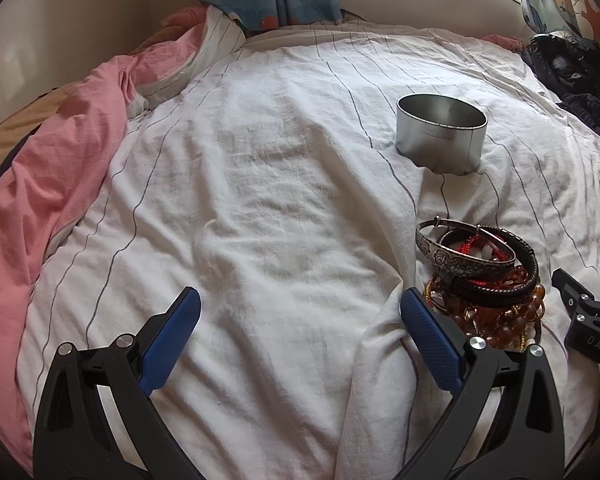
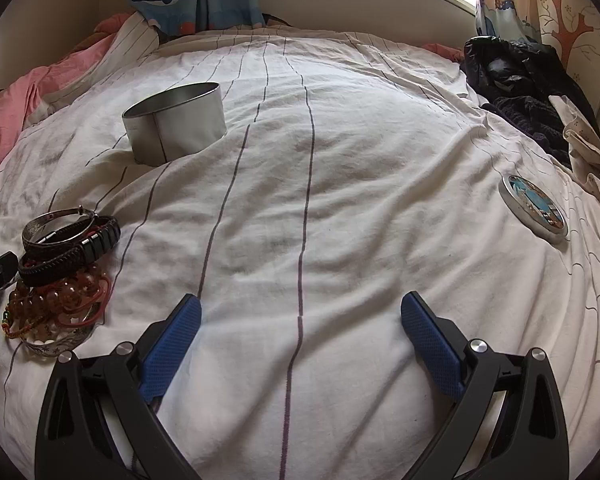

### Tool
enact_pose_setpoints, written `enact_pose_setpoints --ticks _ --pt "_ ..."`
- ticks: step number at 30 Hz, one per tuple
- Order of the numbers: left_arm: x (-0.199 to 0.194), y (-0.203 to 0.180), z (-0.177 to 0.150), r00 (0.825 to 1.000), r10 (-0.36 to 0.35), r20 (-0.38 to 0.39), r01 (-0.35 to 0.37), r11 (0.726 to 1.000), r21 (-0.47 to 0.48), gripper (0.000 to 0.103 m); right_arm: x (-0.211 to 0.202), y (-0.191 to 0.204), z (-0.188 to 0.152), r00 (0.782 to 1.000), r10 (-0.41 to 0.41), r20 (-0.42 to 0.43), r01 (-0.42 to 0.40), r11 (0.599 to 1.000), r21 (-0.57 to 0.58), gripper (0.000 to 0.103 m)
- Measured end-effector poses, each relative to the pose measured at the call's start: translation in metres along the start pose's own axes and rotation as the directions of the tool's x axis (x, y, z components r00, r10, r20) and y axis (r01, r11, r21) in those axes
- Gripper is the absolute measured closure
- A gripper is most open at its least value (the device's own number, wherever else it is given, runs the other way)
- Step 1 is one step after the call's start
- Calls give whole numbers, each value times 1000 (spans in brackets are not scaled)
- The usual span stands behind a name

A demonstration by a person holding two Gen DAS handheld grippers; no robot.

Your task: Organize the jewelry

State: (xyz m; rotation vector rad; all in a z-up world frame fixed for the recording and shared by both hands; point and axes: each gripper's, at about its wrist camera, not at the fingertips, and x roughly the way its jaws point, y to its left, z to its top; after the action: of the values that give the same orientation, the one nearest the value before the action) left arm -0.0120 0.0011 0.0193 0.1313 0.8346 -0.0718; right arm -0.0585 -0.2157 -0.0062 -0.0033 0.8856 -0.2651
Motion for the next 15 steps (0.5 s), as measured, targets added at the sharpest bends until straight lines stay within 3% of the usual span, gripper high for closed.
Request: enact_pose_setpoints --ticks 2,5,8,11,15 --pt "-7 4 3 999 -24 31 25 1000 -16 6 0 0 0 1000 0 0 0 1000 0 7" --pt "-17 9 8 989 -131 62 134 990 -49 6 0 0 0 1000 1 0 -1 1000 1 7" --pt "-18 3 11 971 -235 52 238 970 -44 6 -1 0 -1 1000 3 1 -3 1000 0 7" --pt "-15 -12 13 954 -296 46 297 955 -16 6 -1 0 0 1000 6 3 -6 1000 -1 7" --pt "-14 -21 17 914 -402 59 404 913 -46 7 -1 0 1 1000 10 3 -10 1000 -2 7"
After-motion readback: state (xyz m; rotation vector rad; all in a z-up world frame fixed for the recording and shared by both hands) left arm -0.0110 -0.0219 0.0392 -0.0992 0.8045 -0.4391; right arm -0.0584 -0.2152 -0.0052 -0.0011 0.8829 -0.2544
